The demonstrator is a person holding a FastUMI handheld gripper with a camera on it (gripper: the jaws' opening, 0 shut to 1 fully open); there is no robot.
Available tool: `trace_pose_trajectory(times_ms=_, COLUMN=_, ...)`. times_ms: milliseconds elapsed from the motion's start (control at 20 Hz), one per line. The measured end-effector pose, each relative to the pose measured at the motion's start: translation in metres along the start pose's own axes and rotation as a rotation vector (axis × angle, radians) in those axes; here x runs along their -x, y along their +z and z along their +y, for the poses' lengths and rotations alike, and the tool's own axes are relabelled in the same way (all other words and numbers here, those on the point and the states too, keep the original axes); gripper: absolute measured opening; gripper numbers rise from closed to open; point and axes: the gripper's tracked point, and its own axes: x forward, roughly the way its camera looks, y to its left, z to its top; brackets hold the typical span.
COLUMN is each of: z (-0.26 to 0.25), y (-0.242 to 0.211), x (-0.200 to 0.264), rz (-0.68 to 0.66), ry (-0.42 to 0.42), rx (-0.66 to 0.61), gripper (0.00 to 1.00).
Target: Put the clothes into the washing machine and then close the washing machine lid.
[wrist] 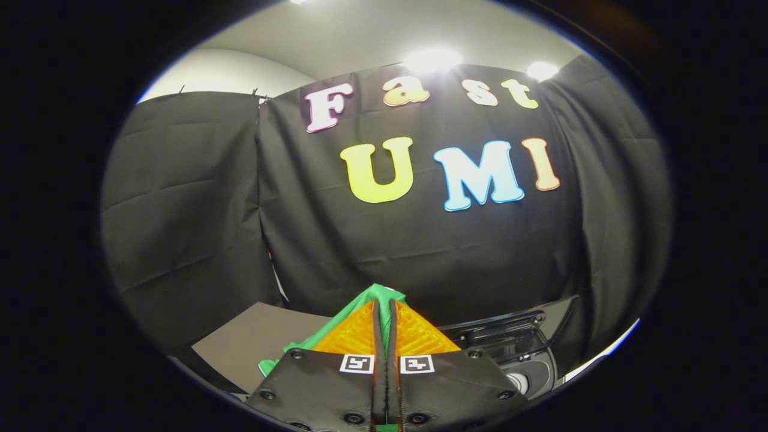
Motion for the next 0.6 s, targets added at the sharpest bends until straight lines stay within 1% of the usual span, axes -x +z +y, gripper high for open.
trace_pose_trajectory(times_ms=350, z=-0.072, y=0.007, x=0.008, rz=-0.012, ry=-0.085, rx=0.000, gripper=0.02)
trace_pose_trajectory(times_ms=600, z=-0.111, y=-0.011, x=0.010, rz=0.017, ry=-0.113, rx=-0.011, gripper=0.02)
